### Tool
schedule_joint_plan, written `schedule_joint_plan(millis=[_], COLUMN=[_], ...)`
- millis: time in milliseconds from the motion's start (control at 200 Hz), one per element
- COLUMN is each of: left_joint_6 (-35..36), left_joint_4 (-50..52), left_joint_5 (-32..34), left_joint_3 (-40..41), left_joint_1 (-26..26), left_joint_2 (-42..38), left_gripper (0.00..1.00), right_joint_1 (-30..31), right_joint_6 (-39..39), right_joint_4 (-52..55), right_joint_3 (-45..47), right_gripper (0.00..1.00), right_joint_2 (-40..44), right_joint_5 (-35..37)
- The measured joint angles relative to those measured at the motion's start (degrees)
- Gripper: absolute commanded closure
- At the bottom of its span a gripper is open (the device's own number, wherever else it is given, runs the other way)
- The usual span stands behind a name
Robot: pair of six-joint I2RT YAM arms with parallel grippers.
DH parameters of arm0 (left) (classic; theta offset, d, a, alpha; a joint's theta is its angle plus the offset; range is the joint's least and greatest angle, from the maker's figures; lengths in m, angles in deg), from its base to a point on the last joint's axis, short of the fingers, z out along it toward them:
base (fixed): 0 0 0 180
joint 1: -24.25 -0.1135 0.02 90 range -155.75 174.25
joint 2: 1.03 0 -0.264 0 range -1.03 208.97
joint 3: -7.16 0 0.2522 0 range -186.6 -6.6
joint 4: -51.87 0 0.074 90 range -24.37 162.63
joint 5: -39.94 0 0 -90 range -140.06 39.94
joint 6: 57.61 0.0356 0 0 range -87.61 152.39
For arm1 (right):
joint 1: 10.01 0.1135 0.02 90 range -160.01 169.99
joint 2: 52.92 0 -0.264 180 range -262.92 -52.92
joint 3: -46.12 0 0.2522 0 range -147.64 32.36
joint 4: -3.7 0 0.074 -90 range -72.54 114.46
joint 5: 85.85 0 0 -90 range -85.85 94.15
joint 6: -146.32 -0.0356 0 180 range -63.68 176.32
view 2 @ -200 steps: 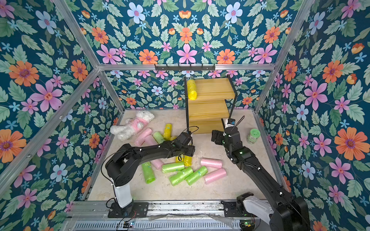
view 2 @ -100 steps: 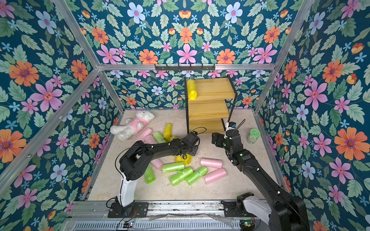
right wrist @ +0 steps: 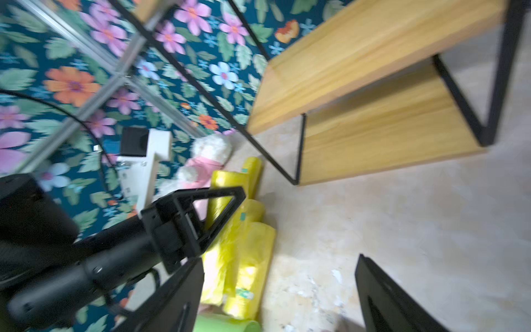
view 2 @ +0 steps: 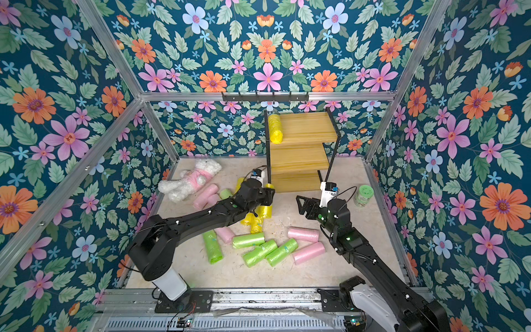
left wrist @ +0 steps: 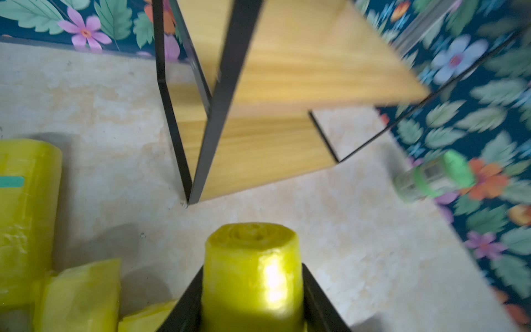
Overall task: Sort the rolls of trash bags by color and place them on the shelf
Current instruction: Pick up the roll of trash bags from the center of the board, then place the roll of trash bags on the shelf.
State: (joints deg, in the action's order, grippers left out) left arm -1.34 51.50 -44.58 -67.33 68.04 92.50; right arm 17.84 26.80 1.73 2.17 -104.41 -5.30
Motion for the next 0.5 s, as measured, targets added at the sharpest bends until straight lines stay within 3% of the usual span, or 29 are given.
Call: schedule_joint_plan(millis=[250,500], left_joint_6=[-14.9,-25.5], left_joint_4=[-19.2,-32.2], left_joint_5=[-0.2,3.1], left_joint_3=[10.0,16.1], left_joint_1=[-1.4,-0.9], left_joint_2=[-8.0,-11.2], left_gripper=[0.58,0.6], right_joint_1=[7.2,11.3], right_joint_6=[-6.3,-9.5], right_joint_4=[-20.2,-30.8], right_joint_3=[3.8,1.6], right_gripper=[0.02,0.01], right_joint_2=[-3.1,-10.9], right_joint_5=[-0.9,-0.7])
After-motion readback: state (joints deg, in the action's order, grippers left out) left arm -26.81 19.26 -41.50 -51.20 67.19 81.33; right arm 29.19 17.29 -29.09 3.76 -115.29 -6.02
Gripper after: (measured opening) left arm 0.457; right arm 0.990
